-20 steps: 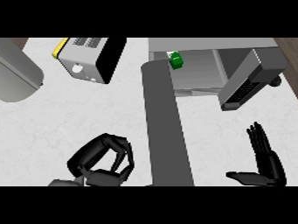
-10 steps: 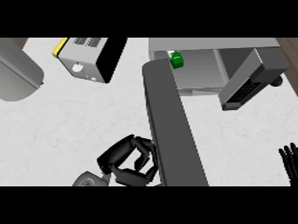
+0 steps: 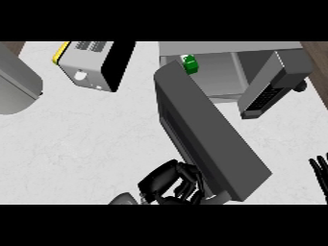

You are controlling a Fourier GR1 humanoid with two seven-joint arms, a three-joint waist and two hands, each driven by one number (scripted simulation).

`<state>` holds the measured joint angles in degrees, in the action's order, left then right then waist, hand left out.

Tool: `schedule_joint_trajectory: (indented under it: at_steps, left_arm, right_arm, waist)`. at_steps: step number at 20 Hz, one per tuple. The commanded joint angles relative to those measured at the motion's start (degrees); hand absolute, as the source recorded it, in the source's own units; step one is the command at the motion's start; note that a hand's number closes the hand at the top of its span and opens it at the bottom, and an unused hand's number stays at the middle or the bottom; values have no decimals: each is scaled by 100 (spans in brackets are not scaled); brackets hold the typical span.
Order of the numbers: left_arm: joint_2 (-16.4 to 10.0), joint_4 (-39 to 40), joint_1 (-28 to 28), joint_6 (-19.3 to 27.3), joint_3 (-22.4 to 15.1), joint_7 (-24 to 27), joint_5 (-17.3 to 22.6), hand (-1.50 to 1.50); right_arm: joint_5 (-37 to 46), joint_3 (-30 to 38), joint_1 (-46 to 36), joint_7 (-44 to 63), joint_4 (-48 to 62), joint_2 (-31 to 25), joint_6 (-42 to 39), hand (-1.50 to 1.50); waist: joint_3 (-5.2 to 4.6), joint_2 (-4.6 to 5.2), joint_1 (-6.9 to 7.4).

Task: Pick up the milk, place it into the microwave and close the microwave

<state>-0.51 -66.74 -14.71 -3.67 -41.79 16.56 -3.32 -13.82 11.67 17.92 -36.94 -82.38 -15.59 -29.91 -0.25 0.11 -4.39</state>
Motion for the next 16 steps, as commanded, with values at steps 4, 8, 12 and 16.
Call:
schedule_joint_trajectory:
  at_steps: [4,8,12,16]
  left_arm:
    - [45,3,-666,1495,-1417,-507,917,150]
    - [43,90,-1084,2168,-1607,-497,1210,150]
    - [42,378,-1601,2654,-1556,-506,1570,150]
    - [44,317,-1930,3133,-1518,-421,2017,150]
  right_arm:
    - [-551,-393,283,394,-1162,-88,-566,-150]
    - [-798,-476,213,781,-1664,-296,-586,-150]
    - [-935,-667,346,992,-1938,-290,-634,-150]
    - [-1137,-713,141,1298,-2162,-385,-574,-150]
  waist:
    - [-4,24,-196]
    - [-13,54,-370]
    - [-9,95,-518]
    - [-11,140,-547]
